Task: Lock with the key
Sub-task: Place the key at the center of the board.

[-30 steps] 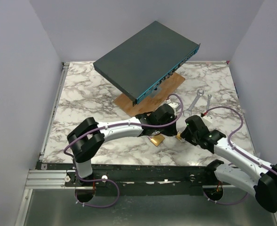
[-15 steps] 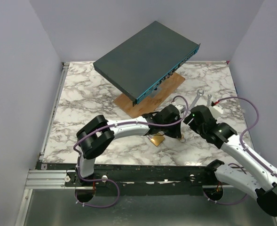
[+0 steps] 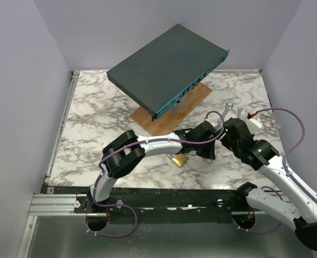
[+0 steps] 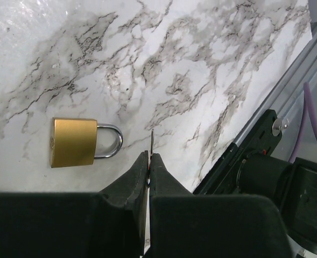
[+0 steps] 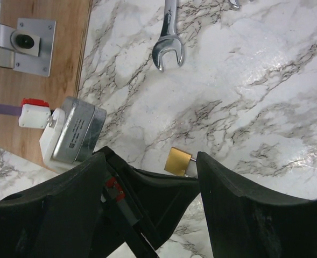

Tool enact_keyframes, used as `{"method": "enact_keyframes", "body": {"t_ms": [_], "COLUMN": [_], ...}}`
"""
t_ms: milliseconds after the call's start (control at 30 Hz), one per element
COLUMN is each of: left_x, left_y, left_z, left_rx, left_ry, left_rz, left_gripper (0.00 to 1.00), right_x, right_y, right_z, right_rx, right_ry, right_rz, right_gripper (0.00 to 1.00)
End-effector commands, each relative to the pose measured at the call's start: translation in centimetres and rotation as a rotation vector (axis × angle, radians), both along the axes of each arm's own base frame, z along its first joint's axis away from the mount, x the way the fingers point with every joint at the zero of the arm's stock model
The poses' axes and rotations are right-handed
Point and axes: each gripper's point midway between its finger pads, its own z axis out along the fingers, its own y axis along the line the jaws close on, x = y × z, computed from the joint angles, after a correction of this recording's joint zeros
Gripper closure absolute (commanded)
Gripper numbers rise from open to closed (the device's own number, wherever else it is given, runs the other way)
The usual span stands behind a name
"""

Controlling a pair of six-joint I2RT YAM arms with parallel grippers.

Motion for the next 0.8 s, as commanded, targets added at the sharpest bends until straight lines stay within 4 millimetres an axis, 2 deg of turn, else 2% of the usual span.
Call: {"method": "enact_keyframes", "body": {"t_ms": [0,233,300,633,767], "left_x": [0.7,0.8,0.8,1.4,1.5], "left_y": [-0.3,0.2,0.2,0.4,0.5], "left_z": [-0.7,-2.4,-2.7,-3.0,-2.7], "left_rx": [0.051,0.093,0.094,0.111,0.107], "left_ry": [-0.026,-0.018,-0.017,-0.036,-0.046], "left_rz": [0.027,0.033,0.031,0.03,0.031], "left_gripper": [1.0,0.99,0.95,0.83,0.82], "right_x": [-0.1,0.0,0.0,0.2,0.2], "right_y": [-0.4,-0.4,-0.4,0.1,0.1], "right_z": [1.3,1.7,1.7,1.7,1.7], "right_rx": [-0.005,-0.002,-0.001,0.001,0.002], "right_ry": [-0.028,-0.038,-0.039,-0.035,-0.035], "right_rz": [-0.002,0.004,0.006,0.024,0.027], "right_gripper": [0.29,0.29,0.29,0.29,0.29]}}
